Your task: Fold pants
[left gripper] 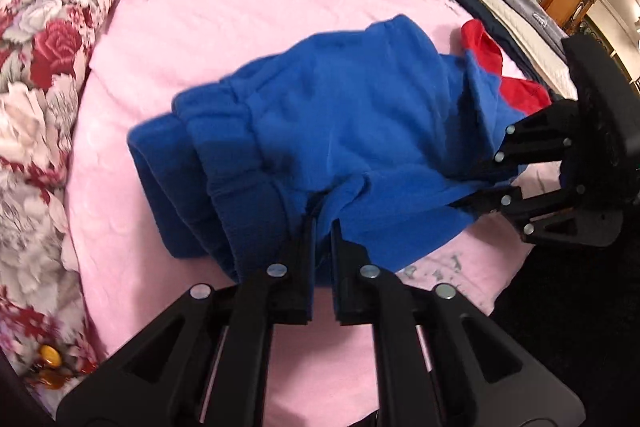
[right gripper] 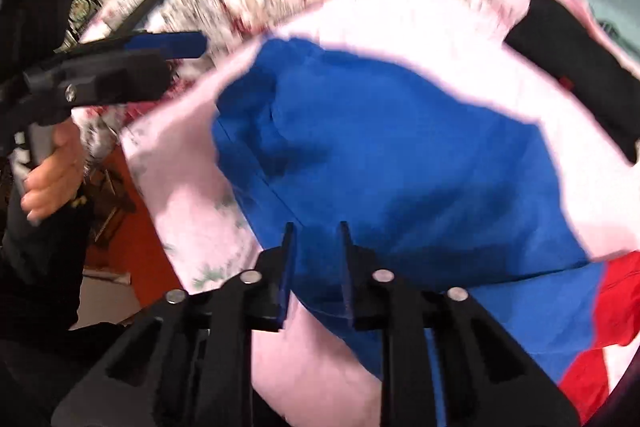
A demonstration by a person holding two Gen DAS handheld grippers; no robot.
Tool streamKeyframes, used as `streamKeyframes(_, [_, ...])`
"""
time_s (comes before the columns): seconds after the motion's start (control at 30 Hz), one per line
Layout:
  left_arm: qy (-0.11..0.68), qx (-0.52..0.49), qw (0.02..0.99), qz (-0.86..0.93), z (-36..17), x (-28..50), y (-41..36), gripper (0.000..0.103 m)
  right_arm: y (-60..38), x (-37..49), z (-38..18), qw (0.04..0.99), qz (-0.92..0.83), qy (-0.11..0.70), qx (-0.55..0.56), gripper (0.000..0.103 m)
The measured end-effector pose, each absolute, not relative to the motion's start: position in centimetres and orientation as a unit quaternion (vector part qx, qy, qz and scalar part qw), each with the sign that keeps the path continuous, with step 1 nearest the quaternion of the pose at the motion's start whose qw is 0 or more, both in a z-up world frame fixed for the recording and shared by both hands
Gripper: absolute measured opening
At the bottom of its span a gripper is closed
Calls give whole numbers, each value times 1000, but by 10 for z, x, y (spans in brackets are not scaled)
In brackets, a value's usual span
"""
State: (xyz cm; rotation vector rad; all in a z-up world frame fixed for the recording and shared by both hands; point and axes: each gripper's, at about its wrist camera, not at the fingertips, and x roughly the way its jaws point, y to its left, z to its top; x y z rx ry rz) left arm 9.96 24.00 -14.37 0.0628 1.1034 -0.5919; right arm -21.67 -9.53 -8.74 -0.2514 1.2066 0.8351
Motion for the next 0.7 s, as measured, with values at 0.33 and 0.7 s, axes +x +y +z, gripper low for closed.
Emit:
streamKeyframes(0.33, [397,-38,878,-266,-70,55,279,81,-139,-183,-69,724,353,592,-39,27])
streamKeyframes(0.7, [514,-101,826,-211,-136,105,216,3,-370,14,-85,689,-50,700,183,54])
